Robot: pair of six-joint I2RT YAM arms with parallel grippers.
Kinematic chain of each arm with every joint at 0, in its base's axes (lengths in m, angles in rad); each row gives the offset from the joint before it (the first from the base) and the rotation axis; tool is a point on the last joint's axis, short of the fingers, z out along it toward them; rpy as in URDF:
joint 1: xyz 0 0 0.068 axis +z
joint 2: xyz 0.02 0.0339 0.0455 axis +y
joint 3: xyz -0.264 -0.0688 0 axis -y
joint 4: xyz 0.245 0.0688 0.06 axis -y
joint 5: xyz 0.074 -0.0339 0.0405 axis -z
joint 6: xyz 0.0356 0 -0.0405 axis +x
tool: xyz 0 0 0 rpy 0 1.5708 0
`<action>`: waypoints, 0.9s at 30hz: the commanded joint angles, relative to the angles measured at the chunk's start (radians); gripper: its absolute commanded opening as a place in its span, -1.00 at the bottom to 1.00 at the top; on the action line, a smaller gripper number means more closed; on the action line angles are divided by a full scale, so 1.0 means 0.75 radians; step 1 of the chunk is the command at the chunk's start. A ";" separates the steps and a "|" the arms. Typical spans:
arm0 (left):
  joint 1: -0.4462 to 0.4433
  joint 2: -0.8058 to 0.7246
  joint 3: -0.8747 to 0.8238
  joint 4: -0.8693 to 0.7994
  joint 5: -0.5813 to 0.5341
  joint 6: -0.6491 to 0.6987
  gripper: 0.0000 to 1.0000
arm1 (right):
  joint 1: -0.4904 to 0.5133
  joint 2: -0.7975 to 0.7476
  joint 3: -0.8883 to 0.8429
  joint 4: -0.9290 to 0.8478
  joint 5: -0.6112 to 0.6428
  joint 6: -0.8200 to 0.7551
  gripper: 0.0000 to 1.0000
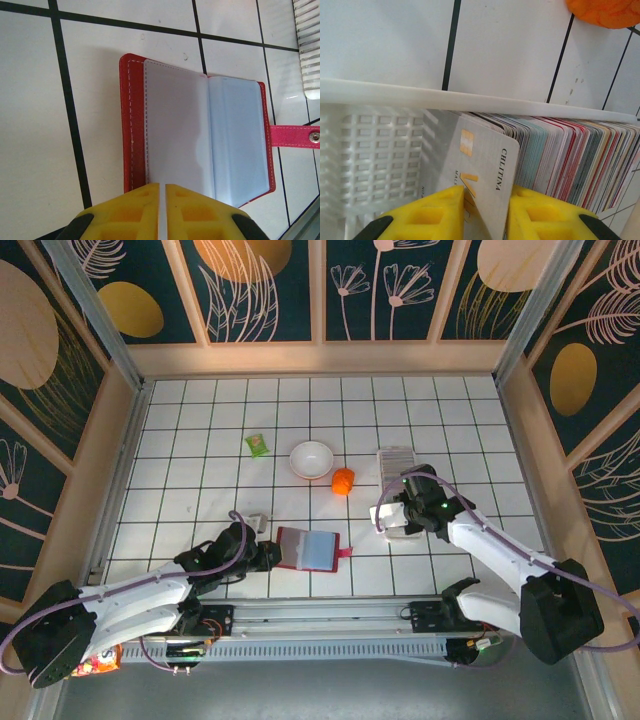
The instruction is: Put the credit cards into the card holder
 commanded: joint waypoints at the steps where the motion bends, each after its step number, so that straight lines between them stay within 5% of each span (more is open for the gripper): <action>1: -0.005 -0.014 -0.011 0.008 -0.009 -0.014 -0.71 | -0.003 -0.032 0.052 0.086 0.022 0.020 -0.54; 17: -0.004 -0.020 0.007 -0.036 -0.044 -0.003 -0.59 | -0.002 -0.085 0.076 0.031 0.011 0.034 -0.76; 27: -0.005 -0.047 0.021 -0.096 -0.096 0.016 -0.23 | 0.000 -0.102 0.124 -0.132 -0.040 0.094 -0.87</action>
